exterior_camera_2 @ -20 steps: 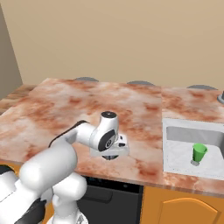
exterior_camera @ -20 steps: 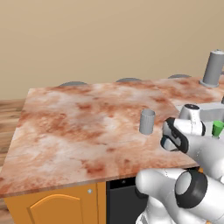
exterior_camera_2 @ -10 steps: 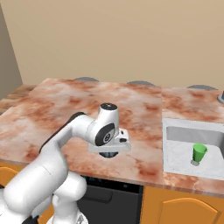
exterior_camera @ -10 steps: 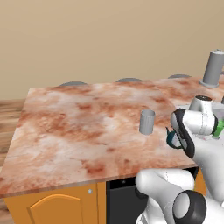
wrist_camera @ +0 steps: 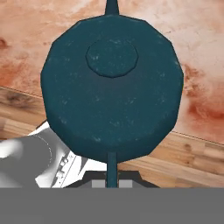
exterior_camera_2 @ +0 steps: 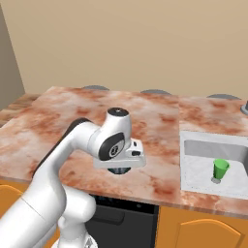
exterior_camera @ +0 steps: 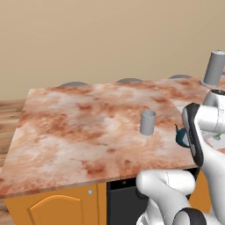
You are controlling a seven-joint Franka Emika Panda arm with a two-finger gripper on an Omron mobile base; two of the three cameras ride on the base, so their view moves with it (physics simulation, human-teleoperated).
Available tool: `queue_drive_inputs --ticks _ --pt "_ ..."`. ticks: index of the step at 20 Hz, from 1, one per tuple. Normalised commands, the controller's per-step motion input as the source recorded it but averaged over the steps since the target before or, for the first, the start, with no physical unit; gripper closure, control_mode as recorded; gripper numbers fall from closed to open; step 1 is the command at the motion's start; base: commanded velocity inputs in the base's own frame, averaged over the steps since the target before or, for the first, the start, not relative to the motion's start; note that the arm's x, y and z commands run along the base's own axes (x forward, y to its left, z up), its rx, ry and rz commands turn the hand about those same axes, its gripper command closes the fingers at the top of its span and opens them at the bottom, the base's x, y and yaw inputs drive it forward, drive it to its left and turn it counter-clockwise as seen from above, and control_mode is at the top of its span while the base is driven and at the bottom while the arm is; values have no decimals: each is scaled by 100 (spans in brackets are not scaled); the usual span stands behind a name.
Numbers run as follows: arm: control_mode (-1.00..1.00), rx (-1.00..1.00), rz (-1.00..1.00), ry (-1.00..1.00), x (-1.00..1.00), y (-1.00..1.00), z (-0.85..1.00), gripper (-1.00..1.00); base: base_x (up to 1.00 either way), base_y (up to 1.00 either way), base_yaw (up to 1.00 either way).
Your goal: Pick the glass cup and teapot and place them in the sink. Then turn on the water.
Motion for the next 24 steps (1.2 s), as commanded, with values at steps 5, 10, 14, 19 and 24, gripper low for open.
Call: queue_drive_inputs --ticks 5,10,14,19,24 --pt "-100 0 0 0 -25 -6 37 100 0 0 0" --pt "-100 0 0 0 -15 0 26 100 0 0 0" --pt "-100 0 0 0 -9 0 2 100 0 0 0" --pt "-100 0 0 0 0 0 0 100 0 0 0" --pt "-100 0 0 0 0 0 0 100 0 0 0"
